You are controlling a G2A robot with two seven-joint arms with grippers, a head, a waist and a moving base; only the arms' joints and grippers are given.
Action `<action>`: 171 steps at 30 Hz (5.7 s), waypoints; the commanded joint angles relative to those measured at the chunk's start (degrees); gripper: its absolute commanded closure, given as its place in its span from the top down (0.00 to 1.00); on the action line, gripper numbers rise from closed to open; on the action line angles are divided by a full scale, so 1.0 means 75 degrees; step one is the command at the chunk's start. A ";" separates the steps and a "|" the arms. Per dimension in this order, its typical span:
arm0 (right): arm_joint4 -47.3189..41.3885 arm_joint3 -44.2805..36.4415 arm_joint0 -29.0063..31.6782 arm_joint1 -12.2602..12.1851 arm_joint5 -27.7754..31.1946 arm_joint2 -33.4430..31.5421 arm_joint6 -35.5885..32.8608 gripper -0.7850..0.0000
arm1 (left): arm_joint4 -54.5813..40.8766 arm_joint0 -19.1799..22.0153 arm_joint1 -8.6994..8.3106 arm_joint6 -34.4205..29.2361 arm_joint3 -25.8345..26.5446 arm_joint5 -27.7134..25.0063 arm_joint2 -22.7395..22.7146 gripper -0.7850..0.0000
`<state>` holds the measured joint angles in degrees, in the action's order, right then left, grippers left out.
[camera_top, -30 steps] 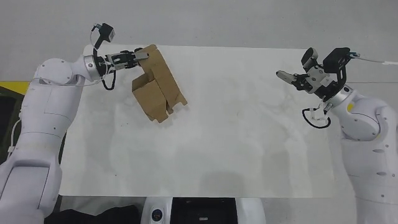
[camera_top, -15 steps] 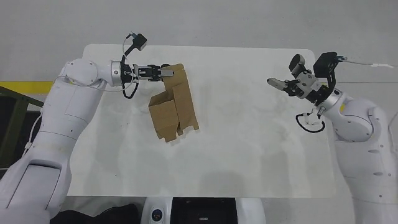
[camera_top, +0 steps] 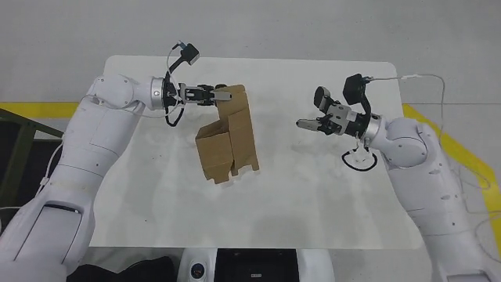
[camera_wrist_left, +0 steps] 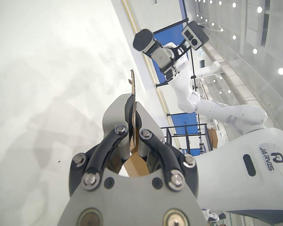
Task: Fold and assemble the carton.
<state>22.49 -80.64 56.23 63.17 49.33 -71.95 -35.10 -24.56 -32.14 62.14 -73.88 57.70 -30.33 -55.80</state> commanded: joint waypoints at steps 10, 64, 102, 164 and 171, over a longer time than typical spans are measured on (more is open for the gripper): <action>-0.3235 0.0806 -0.0988 0.0195 0.0205 0.1737 -0.2134 1.00 | -0.0381 -0.0142 0.0141 0.0332 0.0595 -0.0344 0.0512 0.00; -0.6534 0.2365 -0.2313 -0.0229 0.0326 0.4259 -0.0779 0.00 | 0.0456 -0.0945 -0.0153 0.2281 0.0906 -0.1500 0.0318 1.00; -0.6024 0.2159 -0.1878 0.0091 0.0038 0.3283 -0.0159 0.45 | 0.0183 -0.1719 -0.0206 0.1977 0.1637 -0.0714 -0.0108 0.00; -0.7411 0.1679 -0.1320 -0.0920 -0.1435 0.2772 -0.4082 0.92 | -0.0891 -0.0505 -0.0342 -0.1278 0.0923 0.1267 0.0965 0.00; -0.7490 0.1918 -0.1519 -0.0840 -0.1361 0.3040 -0.4008 0.66 | -0.1066 -0.0604 -0.0383 -0.1339 0.1021 0.1328 0.0961 0.00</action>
<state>-33.55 -66.43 44.96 56.83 39.08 -49.31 -65.20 -32.39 -36.57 59.33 -83.85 65.36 -20.44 -48.52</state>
